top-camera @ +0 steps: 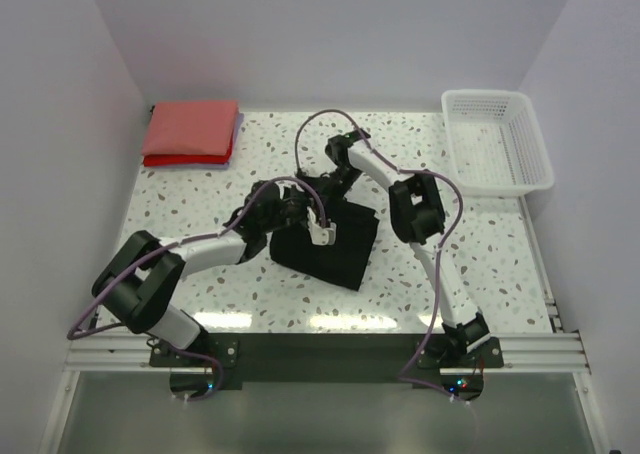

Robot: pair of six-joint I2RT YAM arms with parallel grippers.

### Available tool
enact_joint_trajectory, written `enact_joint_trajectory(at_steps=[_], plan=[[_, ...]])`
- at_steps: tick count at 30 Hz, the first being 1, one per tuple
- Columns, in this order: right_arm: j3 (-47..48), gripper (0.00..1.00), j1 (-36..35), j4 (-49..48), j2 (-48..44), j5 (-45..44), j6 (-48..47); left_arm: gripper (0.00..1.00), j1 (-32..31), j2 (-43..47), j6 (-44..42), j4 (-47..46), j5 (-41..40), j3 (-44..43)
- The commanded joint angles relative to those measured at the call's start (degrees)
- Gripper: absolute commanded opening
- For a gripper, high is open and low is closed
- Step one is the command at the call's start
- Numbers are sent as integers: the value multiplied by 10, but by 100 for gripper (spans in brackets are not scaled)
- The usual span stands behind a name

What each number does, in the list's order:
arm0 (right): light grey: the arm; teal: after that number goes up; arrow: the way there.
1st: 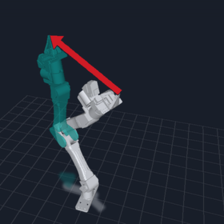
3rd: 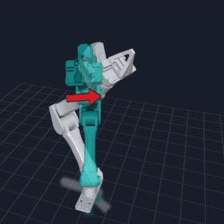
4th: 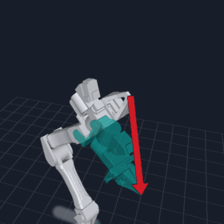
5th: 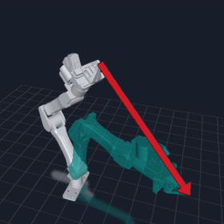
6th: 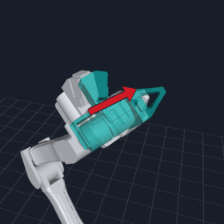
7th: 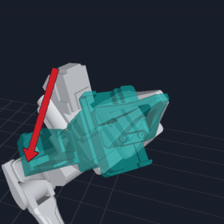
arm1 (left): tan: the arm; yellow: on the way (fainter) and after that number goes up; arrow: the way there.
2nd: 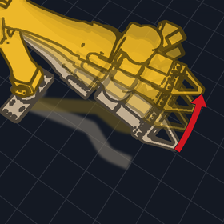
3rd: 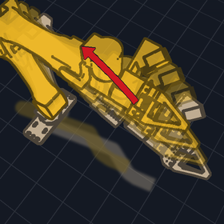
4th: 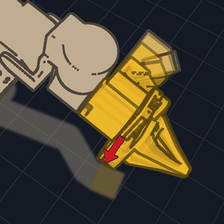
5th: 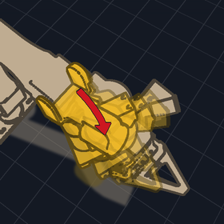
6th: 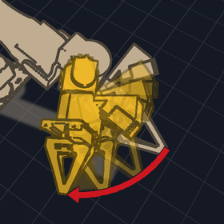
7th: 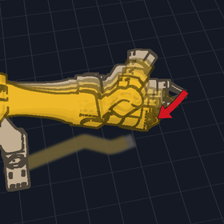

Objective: Fold and stack the t-shirts
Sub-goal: Fold the tshirt

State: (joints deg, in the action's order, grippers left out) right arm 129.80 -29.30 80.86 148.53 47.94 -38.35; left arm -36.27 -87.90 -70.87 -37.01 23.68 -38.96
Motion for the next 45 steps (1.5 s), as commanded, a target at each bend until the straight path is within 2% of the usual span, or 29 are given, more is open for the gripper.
enact_joint_trajectory(at_steps=[1,6,13,15,21,23,29,33,35,36,37,39,40,43,45], plan=[[21,51,0,98,-38,-92,-32,57,16,34,63,30,22,-39],[21,55,0,97,-59,-161,-31,57,35,46,111,63,26,-55],[38,56,1,97,-72,-237,-30,57,57,47,167,125,44,-89],[46,56,1,96,-82,-249,-34,57,72,40,201,172,54,-111],[42,55,1,58,-111,-284,-45,56,136,-30,286,359,149,-255],[17,52,1,27,-125,-284,-48,56,156,-60,300,417,190,-298],[-20,34,6,-82,-155,-361,-15,61,218,-182,387,554,280,-446],[-53,30,31,-116,-165,-378,-11,63,242,-270,389,660,328,-558],[-52,29,42,-113,-151,-369,-4,63,248,-282,414,640,320,-563],[-48,29,52,-107,-143,-355,0,63,256,-278,461,616,310,-543],[-37,29,56,-90,-132,-322,0,63,261,-270,490,546,309,-526],[-25,29,57,-77,-102,-299,7,63,266,-240,546,484,305,-472],[-16,29,57,-67,-94,-271,7,63,267,-229,552,443,299,-454],[-15,29,56,-78,-70,-228,24,65,267,-185,551,404,293,-391],[-14,29,43,-83,-55,-204,21,65,267,-159,539,407,282,-359]])
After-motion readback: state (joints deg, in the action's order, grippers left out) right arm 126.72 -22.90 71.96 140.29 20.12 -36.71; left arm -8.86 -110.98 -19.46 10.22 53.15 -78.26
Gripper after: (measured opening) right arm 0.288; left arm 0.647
